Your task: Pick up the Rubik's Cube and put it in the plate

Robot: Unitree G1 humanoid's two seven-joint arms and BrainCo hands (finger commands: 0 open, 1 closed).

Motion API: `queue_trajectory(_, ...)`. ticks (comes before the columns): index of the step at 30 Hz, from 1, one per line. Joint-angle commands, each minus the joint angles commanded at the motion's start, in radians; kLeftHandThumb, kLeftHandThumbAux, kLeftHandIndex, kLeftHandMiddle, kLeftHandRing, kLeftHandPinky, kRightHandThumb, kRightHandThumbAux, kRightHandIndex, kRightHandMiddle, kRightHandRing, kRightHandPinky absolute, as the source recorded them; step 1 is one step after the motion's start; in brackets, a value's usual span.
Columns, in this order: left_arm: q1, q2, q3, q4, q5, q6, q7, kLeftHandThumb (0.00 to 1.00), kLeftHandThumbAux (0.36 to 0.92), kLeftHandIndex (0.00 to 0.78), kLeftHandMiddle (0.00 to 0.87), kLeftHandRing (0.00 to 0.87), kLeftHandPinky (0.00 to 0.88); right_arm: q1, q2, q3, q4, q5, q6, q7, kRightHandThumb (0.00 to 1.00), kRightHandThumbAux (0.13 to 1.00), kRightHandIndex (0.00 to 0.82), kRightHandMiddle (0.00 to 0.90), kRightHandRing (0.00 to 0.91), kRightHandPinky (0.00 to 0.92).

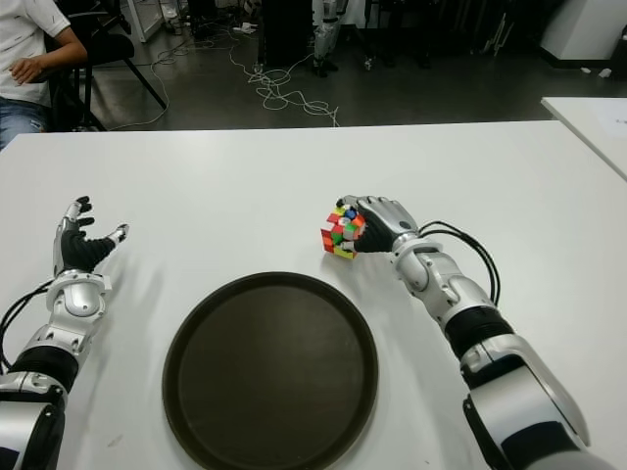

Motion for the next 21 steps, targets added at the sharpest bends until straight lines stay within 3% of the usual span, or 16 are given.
queue_trajectory(13,-0.004,0.000,-0.005,0.006,0.007,-0.004,0.011,0.312,0.761,0.121,0.181,0.191,0.234,0.006,0.018,-0.047,0.005,0.061,-0.008,-0.016,0.695,0.730,0.432,0.732,0.751,0.749)
queue_trajectory(19,-0.004,0.000,-0.004,0.006,0.005,-0.004,0.007,0.315,0.766,0.116,0.180,0.187,0.230,0.011,0.035,-0.100,0.006,0.130,-0.019,-0.010,0.692,0.731,0.431,0.733,0.753,0.747)
queue_trajectory(21,-0.003,0.000,-0.004,0.005,0.004,-0.003,0.004,0.316,0.766,0.114,0.177,0.185,0.228,0.014,0.041,-0.140,0.003,0.192,-0.047,0.016,0.691,0.732,0.431,0.729,0.751,0.746)
